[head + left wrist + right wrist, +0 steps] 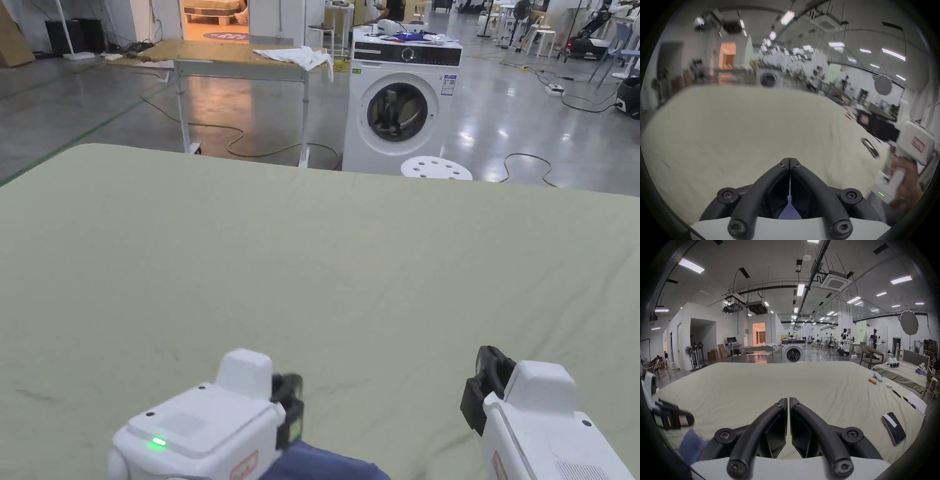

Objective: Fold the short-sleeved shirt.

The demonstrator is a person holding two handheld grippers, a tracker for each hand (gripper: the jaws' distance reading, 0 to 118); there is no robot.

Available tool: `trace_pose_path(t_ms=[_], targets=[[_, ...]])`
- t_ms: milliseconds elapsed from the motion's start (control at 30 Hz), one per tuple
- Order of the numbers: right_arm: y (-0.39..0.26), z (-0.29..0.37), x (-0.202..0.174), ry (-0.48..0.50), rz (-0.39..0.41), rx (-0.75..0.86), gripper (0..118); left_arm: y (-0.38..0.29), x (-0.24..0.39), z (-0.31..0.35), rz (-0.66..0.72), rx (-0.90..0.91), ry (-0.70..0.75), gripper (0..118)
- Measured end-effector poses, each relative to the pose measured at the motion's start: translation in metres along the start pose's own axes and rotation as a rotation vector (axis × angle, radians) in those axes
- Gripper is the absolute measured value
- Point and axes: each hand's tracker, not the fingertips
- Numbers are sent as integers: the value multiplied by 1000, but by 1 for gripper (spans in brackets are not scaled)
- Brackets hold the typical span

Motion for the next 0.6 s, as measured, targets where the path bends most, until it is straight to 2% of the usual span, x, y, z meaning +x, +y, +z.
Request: trace_pose_path(t_ms=[133,233,467,600], targets=[[14,1,-8,-36,18,84,2,15,-13,19,-67,249,302,1],[24,2,-10,-49,5,132,2,20,-29,30,-71,374,414,1],[34,14,-12,-33,27,139,2,19,-58,45,-56,381,456,1],[13,33,-27,87,3,24,2,10,-66,47,-74,318,457,1]])
